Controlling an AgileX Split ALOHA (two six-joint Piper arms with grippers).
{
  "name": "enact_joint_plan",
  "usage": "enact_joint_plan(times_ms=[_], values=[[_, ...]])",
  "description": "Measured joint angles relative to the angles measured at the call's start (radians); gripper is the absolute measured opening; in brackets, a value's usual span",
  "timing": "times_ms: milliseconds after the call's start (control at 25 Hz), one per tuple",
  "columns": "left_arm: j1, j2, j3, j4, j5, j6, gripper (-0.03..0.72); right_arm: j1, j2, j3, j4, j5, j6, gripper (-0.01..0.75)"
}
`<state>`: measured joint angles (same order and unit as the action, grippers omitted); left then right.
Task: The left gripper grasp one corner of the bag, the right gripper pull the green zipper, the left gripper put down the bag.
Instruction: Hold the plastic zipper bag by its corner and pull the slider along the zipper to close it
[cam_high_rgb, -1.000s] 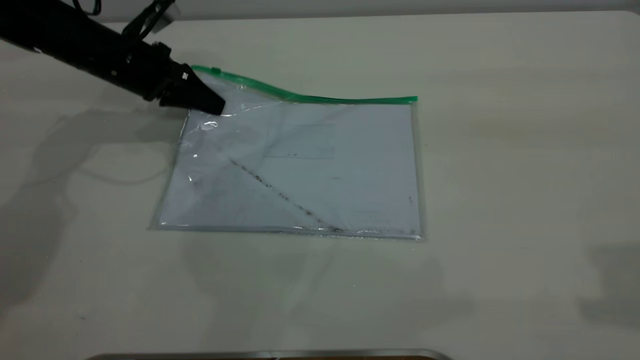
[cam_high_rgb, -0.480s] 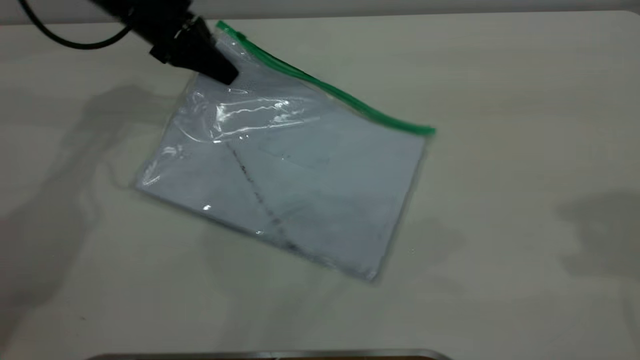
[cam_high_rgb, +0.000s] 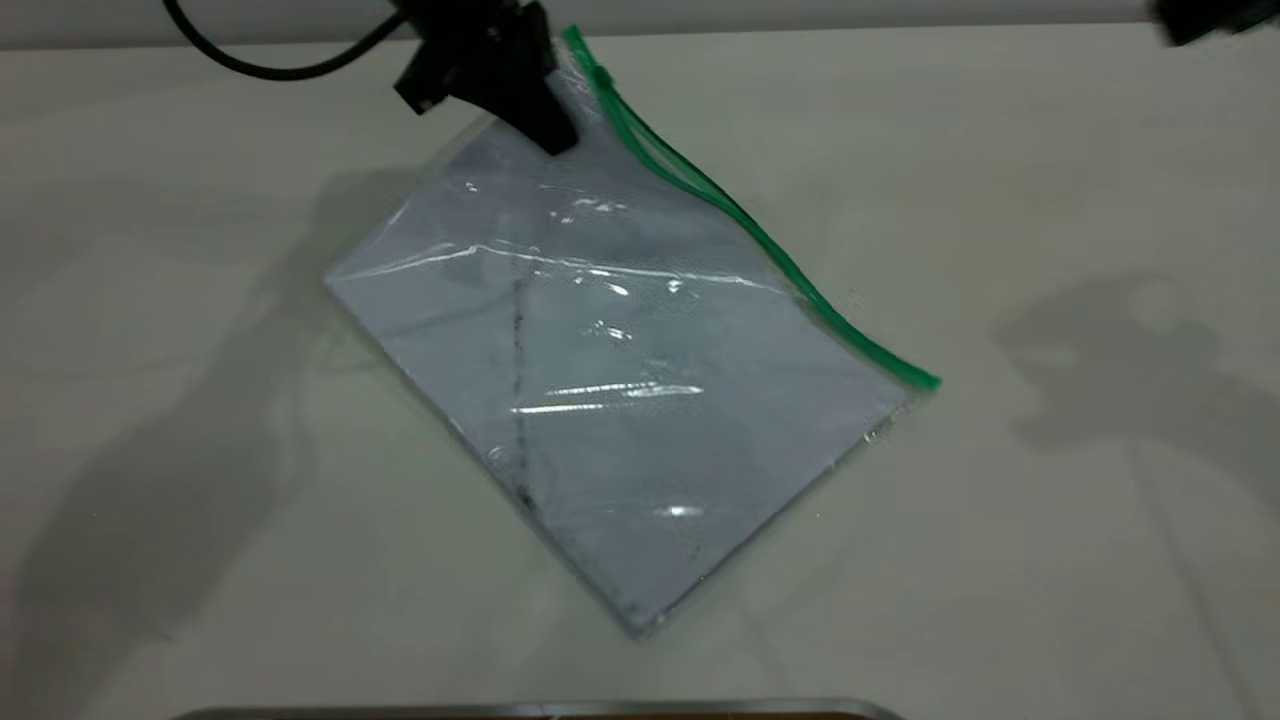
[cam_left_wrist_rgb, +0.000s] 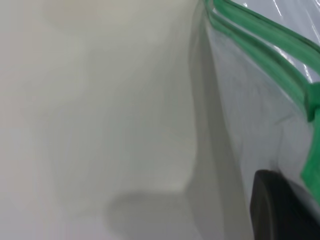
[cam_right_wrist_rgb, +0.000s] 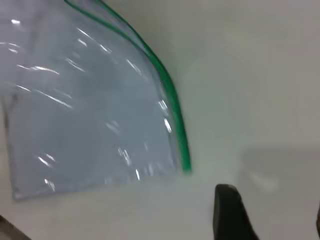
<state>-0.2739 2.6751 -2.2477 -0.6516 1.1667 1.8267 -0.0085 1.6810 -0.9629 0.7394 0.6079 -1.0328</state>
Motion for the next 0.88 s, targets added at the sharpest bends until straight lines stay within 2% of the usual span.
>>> enact_joint_plan(times_ms=[240,480,880], values=[[-0.064,0.000,-0.001,0.002,0.000,0.170,0.053,0.104,0.170,-0.089,0.220,-0.018,-0.248,0.449],[-0.101,0.000,-0.001,-0.004,0.000,0.191,0.053,0.172,0.276,-0.117,0.433,-0.029,-0.460,0.449],[-0.109,0.000,-0.001,-0.069,0.000,0.191,0.053,0.198,0.362,-0.118,0.740,0.018,-0.684,0.449]])
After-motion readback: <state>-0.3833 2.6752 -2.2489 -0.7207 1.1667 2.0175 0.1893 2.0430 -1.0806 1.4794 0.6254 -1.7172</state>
